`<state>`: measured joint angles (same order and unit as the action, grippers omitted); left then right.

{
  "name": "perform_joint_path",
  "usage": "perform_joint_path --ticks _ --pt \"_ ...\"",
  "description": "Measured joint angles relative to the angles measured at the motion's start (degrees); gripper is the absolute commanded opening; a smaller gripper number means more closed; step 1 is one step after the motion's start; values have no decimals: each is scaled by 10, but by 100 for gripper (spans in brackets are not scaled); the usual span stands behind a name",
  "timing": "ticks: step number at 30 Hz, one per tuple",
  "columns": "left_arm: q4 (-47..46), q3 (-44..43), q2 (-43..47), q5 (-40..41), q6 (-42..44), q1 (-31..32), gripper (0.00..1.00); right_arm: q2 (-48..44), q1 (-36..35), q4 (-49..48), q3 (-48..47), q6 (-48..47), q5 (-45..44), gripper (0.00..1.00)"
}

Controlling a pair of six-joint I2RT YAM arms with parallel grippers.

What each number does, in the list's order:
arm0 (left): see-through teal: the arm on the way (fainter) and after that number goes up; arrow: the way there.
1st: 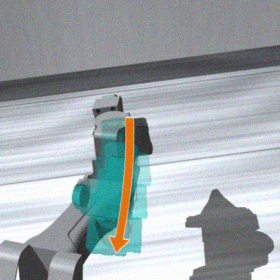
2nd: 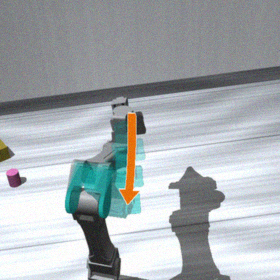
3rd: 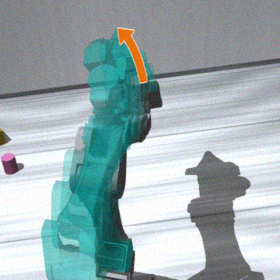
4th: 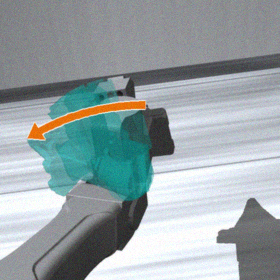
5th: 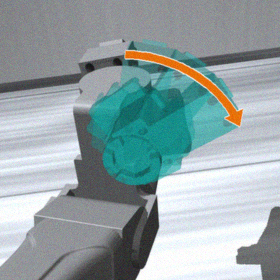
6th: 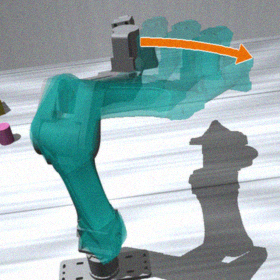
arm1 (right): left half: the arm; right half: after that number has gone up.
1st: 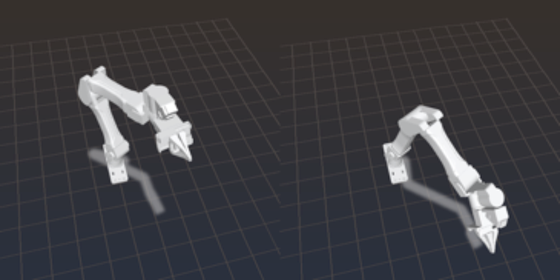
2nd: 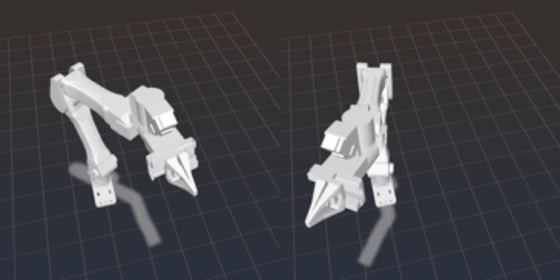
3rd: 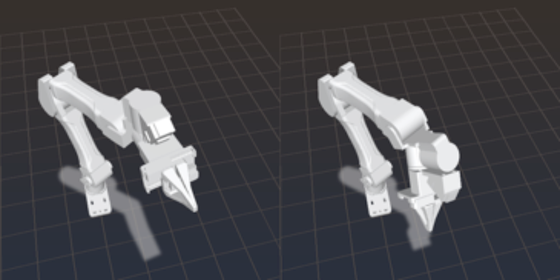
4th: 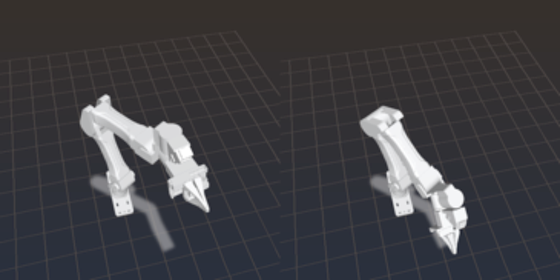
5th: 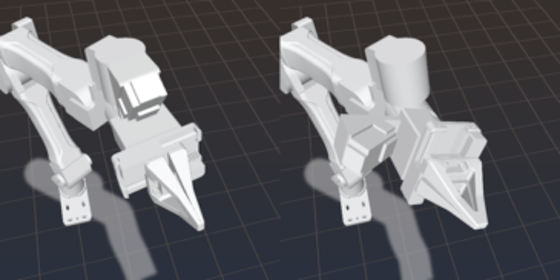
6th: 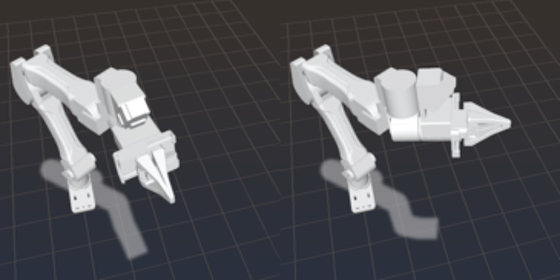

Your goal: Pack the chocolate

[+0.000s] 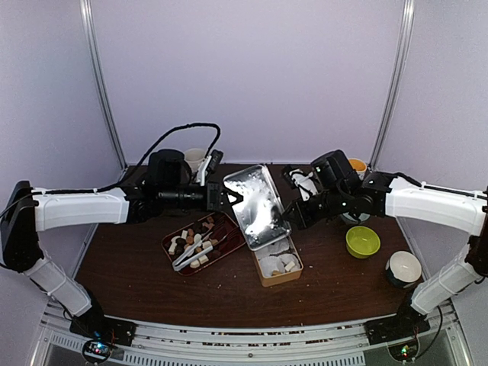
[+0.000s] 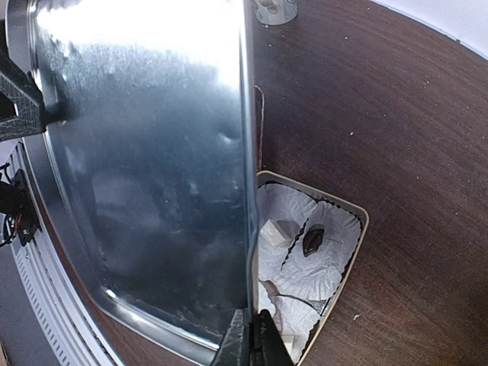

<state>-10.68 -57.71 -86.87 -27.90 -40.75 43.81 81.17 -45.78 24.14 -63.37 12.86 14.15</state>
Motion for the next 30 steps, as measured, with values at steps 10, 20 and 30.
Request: perform_joint_path --ticks 10,20,30 --pt "0 0 -17 11 -25 0 6 1 -10 -13 0 -18 -31 38" --pt "9 -2 -17 29 -40 0 7 -58 -118 -37 18 -129 -284 81" --pt "52 -58 -29 36 -77 -14 9 -125 -246 -232 198 -425 -380 100"
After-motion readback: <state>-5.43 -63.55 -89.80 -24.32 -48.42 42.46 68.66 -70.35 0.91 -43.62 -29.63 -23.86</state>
